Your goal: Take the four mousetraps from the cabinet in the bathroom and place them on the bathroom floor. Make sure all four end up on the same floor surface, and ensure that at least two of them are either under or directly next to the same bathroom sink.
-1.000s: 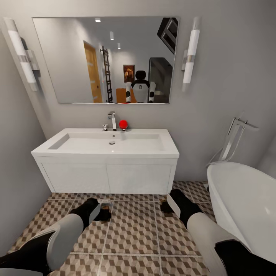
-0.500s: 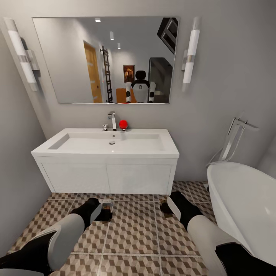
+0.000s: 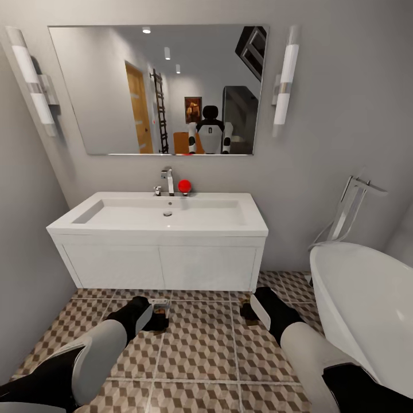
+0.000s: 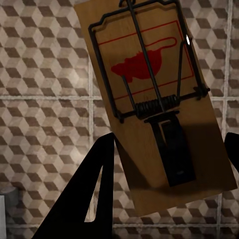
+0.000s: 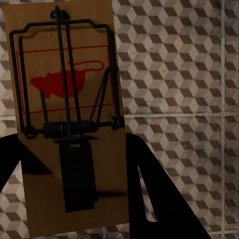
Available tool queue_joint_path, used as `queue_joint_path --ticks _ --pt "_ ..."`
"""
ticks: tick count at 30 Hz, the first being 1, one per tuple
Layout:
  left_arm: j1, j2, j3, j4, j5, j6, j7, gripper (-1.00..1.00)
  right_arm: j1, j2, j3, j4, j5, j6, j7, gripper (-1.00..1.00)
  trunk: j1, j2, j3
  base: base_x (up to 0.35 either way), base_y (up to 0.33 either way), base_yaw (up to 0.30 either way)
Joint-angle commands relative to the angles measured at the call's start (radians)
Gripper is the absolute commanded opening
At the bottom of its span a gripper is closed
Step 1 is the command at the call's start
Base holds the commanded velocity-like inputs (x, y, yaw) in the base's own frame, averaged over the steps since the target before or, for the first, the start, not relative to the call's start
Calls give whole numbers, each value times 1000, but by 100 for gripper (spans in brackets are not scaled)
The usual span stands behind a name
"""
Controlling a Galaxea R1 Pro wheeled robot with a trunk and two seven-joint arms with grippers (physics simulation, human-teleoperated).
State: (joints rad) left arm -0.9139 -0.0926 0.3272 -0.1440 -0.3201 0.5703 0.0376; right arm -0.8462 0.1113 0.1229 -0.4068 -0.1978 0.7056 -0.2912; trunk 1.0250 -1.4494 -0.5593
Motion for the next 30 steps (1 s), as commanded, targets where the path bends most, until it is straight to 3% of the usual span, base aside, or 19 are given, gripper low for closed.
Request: queue_joint_path --ticks 1,11,30 --pt "0 -1 8 -1 -5 5 2 -100 -1 -1 8 -1 -14 3 -11 -100 0 -1 -1 0 0 0" --pt "0 -1 8 0 -5 7 2 -100 -1 0 8 -3 -14 3 -9 -100 31 -57 -28 0 0 0" --pt "0 -1 7 0 -5 8 2 -100 -1 -1 8 -3 -14 3 -9 -100 103 -190 -116 0 0 0"
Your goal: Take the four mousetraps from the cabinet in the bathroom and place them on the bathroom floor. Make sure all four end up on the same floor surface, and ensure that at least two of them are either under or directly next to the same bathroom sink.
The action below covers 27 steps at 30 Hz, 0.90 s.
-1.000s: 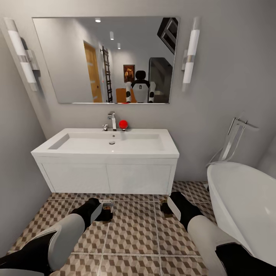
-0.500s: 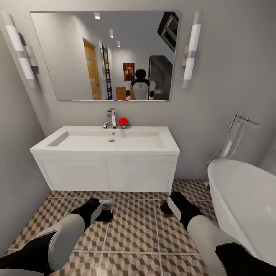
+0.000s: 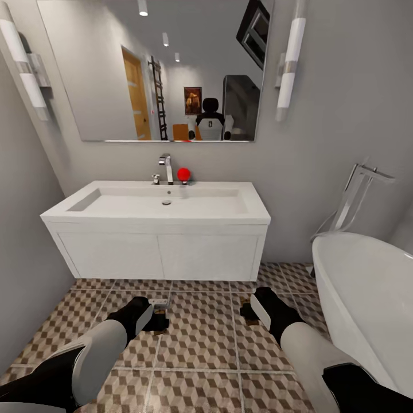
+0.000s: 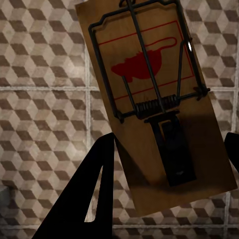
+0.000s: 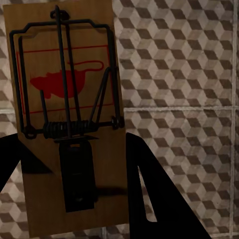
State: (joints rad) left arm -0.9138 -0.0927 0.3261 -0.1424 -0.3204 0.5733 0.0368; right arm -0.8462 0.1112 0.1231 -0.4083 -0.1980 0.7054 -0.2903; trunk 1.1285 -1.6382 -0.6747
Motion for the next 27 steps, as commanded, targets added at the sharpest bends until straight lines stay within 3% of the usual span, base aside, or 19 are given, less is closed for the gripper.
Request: queue_joint_path --ticks 1,27 --pt "0 -1 8 -2 -5 5 2 -100 -1 -1 8 -1 -14 3 -10 -100 4 -8 -6 0 0 0" --pt "0 -1 8 -2 -5 5 2 -100 -1 -1 10 -1 -13 -3 -10 -100 104 -190 -130 0 0 0"
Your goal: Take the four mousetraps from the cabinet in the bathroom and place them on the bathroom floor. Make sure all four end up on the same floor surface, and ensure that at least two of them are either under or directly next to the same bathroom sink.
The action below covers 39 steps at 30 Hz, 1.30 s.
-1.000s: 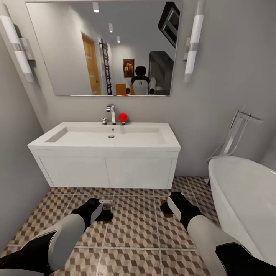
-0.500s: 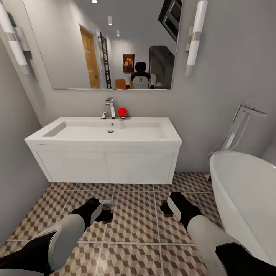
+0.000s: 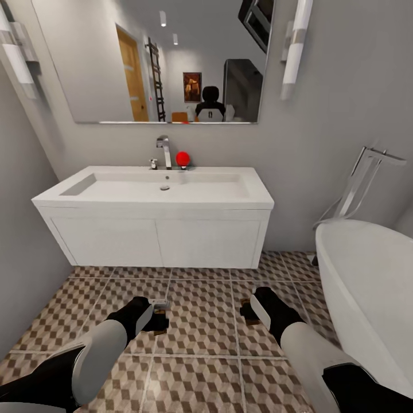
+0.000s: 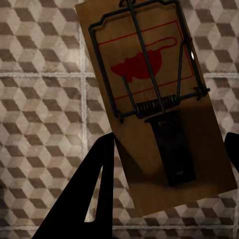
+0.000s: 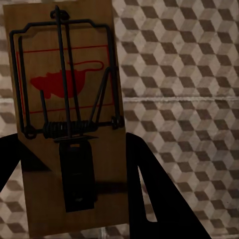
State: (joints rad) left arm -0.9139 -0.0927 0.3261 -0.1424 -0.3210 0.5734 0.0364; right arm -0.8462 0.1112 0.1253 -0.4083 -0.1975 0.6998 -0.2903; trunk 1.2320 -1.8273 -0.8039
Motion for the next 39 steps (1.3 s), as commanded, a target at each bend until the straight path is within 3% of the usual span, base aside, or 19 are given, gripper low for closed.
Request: queue_joint_path --ticks 1,39 --pt "0 -1 8 -2 -5 5 2 -100 -1 -1 8 -1 -14 2 -10 -100 4 -8 -6 0 0 0" --pt "0 -1 8 1 -4 5 2 -100 -1 -1 8 -1 -13 -3 -10 -100 149 -274 -188 0 0 0"
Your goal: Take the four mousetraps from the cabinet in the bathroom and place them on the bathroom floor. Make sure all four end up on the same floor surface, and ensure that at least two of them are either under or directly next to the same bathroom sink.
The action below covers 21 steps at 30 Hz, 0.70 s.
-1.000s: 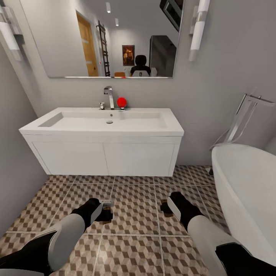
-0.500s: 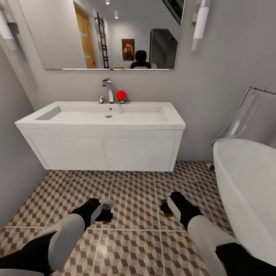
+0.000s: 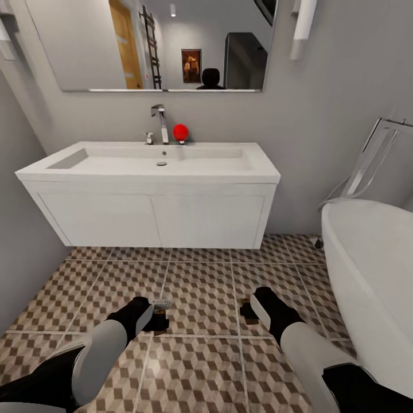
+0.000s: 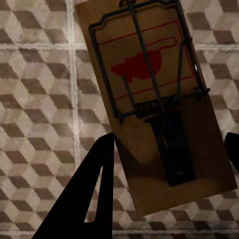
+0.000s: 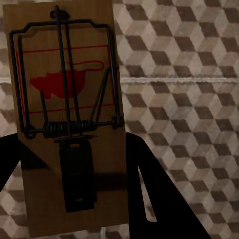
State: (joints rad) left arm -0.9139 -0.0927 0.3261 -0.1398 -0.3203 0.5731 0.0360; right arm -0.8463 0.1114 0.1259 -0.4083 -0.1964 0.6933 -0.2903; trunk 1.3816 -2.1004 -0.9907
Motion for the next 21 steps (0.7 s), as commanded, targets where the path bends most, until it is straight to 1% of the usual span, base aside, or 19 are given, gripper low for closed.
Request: queue_joint_path --ticks 1,21 --pt "0 -1 8 -2 -5 5 2 -100 0 -1 8 -1 -14 3 -10 -100 4 -8 -6 0 0 0" --pt "0 -2 8 0 -5 5 2 -100 0 -1 8 -1 -14 3 -10 -100 80 -148 -101 0 0 0"
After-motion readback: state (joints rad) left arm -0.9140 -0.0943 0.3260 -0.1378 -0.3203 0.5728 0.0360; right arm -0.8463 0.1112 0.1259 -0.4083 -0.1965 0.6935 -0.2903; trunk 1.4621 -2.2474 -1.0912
